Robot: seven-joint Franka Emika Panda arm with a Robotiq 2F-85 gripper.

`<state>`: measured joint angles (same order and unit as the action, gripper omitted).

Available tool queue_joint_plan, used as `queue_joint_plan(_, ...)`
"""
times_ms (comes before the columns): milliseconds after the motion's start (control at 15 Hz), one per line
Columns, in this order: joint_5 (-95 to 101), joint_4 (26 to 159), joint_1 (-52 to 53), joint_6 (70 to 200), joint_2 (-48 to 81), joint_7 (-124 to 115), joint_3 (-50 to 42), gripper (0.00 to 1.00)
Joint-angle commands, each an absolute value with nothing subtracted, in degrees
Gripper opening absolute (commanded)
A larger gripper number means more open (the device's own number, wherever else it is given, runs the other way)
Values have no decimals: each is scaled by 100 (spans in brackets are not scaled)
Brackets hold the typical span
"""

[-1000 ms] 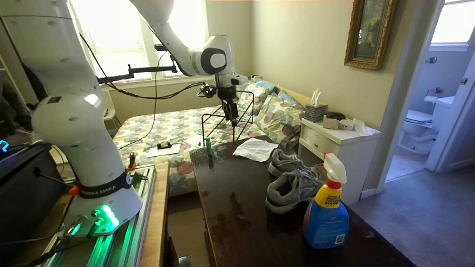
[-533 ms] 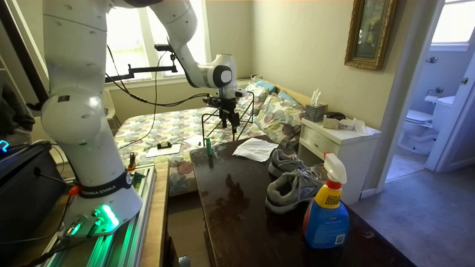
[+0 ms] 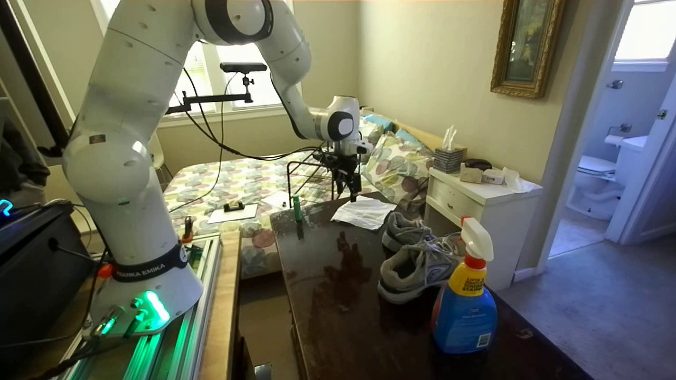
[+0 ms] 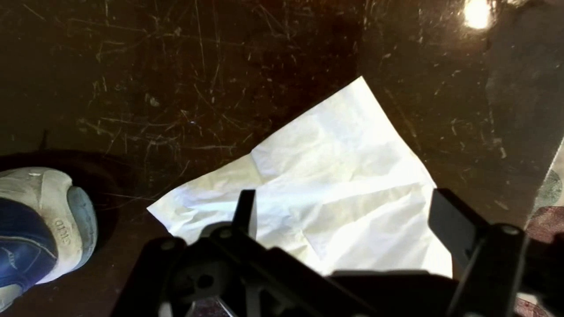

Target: Use the napkin to wipe the shoes on the right

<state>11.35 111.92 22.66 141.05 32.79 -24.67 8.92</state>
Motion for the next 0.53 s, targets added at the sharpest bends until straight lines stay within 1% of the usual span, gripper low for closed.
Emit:
queue_joint_plan(0,1030,11201,2375,14101,3250,-2394,778,100)
queue_joint_plan(200,1034,11222,2380,14101,3202,-2397,782,100)
queue_joint_plan(467,682,10330,2269,14264,4142,-2280,857,100)
